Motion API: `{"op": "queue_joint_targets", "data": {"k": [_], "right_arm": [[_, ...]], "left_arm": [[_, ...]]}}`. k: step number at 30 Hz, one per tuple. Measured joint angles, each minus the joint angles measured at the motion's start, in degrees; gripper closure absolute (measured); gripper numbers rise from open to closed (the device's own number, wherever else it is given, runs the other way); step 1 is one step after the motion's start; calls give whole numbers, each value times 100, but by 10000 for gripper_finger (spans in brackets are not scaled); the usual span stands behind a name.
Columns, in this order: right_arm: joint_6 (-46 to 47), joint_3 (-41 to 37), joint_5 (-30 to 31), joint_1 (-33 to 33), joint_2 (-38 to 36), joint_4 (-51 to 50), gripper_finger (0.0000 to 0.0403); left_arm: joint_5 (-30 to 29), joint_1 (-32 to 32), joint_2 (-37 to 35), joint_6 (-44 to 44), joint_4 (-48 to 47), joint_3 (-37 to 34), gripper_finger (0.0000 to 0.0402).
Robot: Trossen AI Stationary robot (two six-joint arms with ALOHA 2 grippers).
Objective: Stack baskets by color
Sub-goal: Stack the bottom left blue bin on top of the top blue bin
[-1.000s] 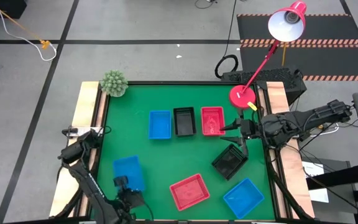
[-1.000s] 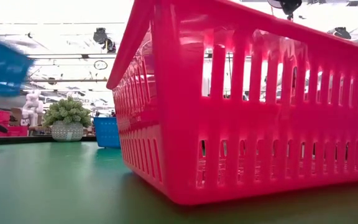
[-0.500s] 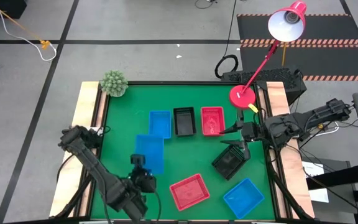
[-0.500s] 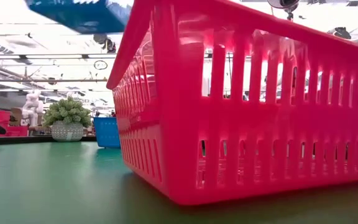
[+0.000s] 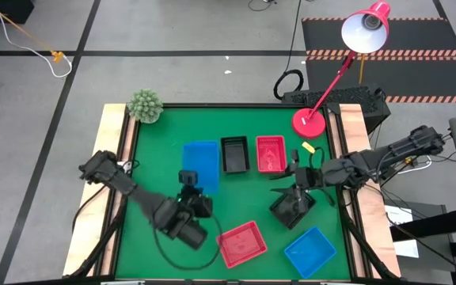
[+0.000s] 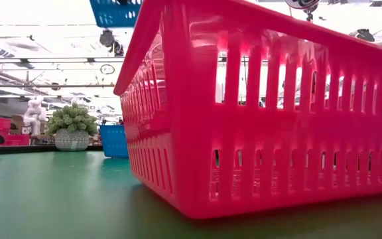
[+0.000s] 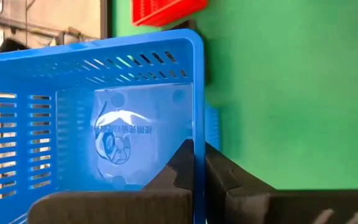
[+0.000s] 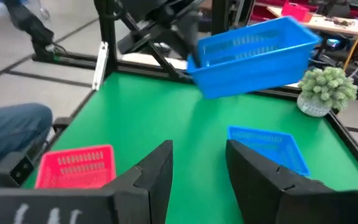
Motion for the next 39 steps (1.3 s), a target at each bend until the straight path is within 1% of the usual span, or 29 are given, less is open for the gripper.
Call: {"op": "queue_joint_targets", "data": {"k": [4, 8, 18, 22, 26, 29, 33, 39], "right_arm": [[0, 10, 3, -4, 33, -133, 261], [20, 10, 1, 11, -40, -329, 261], [-8, 12, 1, 140, -157, -474, 261], [-21, 12, 14, 133, -164, -476, 261], [-21, 12, 14, 133, -164, -478, 261], [-21, 12, 16, 133, -164, -481, 261], [-21, 12, 16, 133, -164, -483, 261], [-21, 12, 18, 133, -164, -487, 261]], "left_arm": [[133, 364, -86, 192, 5, -8, 398], [208, 638, -288, 377, 234, -408, 394], [814, 1257, -1560, 1602, 2905, -2571, 395], [1112, 1522, -1743, 1798, 3421, -3222, 394], [1388, 1747, -1777, 2071, 3912, -3737, 394], [1535, 1878, -1771, 2146, 4198, -4010, 397], [1551, 2037, -1772, 2188, 4451, -4255, 387], [1812, 2162, -1772, 2262, 4710, -4297, 394]]}}
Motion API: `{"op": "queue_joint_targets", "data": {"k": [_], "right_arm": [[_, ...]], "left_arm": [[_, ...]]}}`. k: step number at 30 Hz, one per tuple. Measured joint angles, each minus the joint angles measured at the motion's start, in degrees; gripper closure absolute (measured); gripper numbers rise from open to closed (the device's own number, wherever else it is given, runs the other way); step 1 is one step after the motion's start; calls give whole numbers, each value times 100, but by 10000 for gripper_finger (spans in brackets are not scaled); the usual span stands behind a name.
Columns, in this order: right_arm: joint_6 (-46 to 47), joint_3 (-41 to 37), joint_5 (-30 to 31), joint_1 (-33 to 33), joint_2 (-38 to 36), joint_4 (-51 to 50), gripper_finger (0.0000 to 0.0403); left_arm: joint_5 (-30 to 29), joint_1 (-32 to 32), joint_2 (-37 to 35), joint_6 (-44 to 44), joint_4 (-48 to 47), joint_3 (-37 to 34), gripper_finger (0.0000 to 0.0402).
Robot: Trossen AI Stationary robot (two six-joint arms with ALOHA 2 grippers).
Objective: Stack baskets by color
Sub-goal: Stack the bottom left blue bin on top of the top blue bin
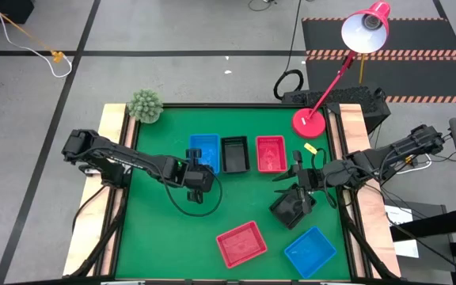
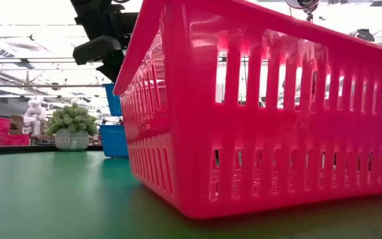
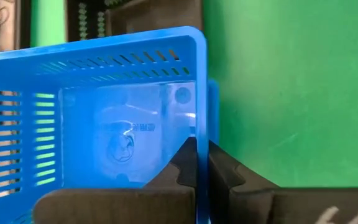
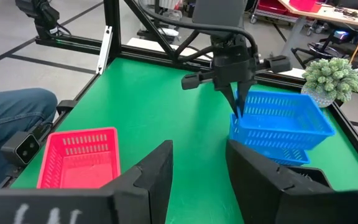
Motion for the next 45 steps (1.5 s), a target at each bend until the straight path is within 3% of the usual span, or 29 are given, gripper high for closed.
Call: {"op": "queue_joint_targets", "data": {"k": [16, 19, 25, 34, 37, 45], "right_arm": [[0, 0, -11, 0, 0, -63, 261], [0, 0, -11, 0, 0, -140, 261], [-22, 0, -13, 0, 2, -155, 261], [-22, -2, -13, 0, 2, -150, 261], [-22, -2, -15, 0, 2, -149, 261], [107, -4, -17, 0, 2, -103, 261]], "left_arm": [[80, 203, 1, 372, 369, -308, 386], [305, 325, 2, 353, 494, -474, 395], [330, 375, 2, 296, 753, -632, 377], [326, 375, 2, 152, 750, -632, 387], [230, 375, 2, 67, 748, -633, 361], [-280, 50, 4, -289, 677, -556, 243]]}}
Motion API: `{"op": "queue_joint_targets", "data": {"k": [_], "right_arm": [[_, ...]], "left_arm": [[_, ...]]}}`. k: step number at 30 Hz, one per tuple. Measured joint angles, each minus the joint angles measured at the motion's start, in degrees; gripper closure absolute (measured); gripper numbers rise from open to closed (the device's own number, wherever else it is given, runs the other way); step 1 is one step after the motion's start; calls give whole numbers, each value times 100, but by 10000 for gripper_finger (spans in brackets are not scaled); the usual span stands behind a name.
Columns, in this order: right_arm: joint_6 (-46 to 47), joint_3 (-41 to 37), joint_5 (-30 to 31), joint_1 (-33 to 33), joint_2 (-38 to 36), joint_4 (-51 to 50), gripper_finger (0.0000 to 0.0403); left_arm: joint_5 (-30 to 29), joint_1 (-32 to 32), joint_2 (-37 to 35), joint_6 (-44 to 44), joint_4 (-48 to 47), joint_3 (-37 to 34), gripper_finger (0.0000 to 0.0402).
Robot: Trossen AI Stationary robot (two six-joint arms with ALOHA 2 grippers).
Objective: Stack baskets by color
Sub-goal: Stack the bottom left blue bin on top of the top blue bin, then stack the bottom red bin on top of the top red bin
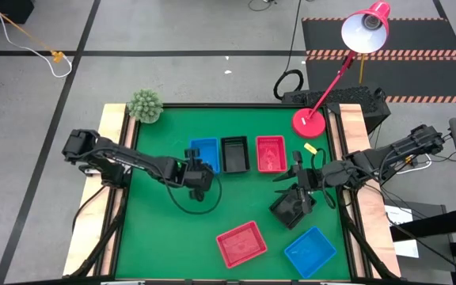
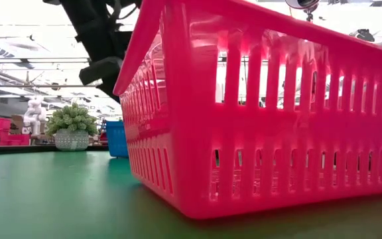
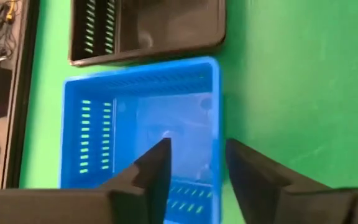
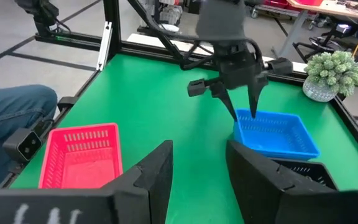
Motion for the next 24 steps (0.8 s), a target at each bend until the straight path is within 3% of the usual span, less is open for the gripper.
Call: {"op": "queue_joint_targets", "data": {"k": [4, 9, 14, 19, 24], "right_arm": [[236, 0, -17, 3, 115, -43, 261], [-127, 114, -646, 219, 623, -97, 261], [-280, 522, -778, 717, 1573, -237, 261], [-217, 876, -795, 1315, 2651, -500, 261], [-170, 1533, -903, 1779, 3585, -920, 261]], "left_arm": [[-38, -330, -64, -417, -111, 270, 222], [12, -953, -192, -1333, -257, 508, 227], [98, -1916, -240, -1946, -487, 507, 258], [-432, -2787, -257, -2683, -779, 512, 285], [-684, -3216, -271, -3221, -948, 514, 295]]}}
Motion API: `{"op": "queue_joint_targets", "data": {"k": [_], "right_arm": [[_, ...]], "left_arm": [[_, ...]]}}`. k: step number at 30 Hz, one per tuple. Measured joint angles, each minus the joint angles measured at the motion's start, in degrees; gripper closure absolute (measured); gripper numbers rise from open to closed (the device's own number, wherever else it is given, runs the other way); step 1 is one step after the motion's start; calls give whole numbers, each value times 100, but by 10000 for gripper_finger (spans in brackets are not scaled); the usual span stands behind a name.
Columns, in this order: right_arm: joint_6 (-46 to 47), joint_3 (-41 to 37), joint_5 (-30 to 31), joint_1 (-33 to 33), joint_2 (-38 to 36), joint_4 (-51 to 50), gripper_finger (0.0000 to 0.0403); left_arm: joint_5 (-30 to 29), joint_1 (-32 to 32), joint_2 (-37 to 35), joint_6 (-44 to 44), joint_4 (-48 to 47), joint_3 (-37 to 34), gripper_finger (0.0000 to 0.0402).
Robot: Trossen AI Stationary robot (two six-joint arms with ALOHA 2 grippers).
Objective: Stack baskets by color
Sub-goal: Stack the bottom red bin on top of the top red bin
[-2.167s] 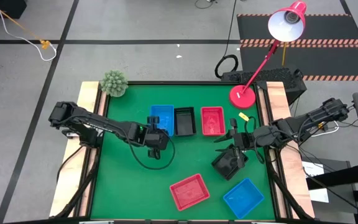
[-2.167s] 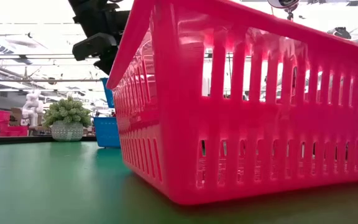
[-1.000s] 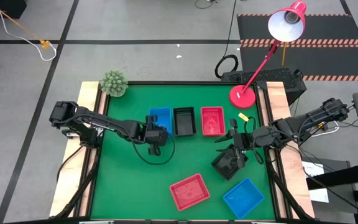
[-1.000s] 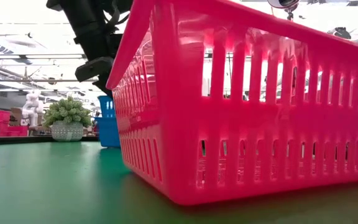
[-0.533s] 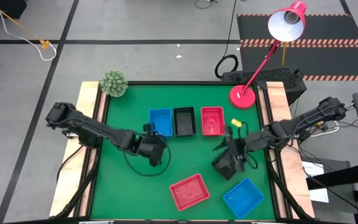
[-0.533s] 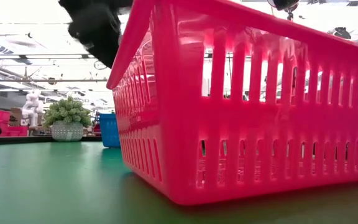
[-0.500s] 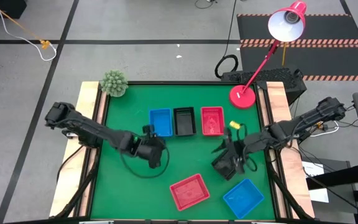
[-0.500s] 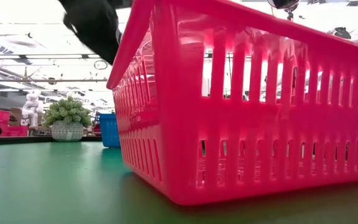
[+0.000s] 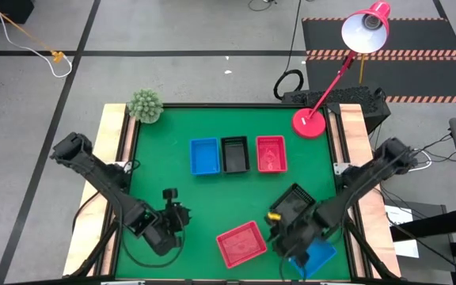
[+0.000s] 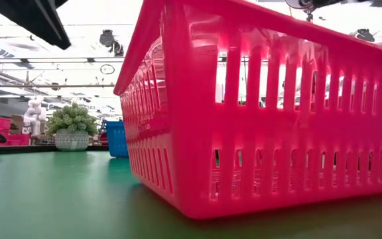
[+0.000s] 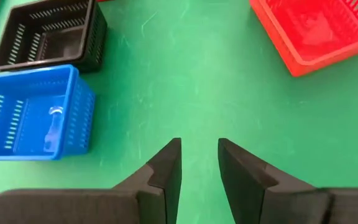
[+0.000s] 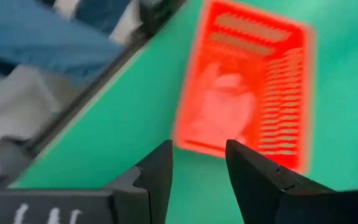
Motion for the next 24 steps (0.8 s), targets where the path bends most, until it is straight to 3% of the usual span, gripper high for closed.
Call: {"op": "queue_joint_targets", "data": {"k": [9, 17, 24], "right_arm": [[-379, 1207, -129, 183, 1214, -1096, 261], [-1828, 1337, 311, 7, 1385, -1357, 261], [-3246, 1336, 155, -107, 1391, -1585, 261]], "left_arm": [[-132, -47, -1, -193, -68, 0, 295], [-145, 87, 0, -191, -74, 0, 295], [-144, 96, 0, -146, -83, 0, 295]]}}
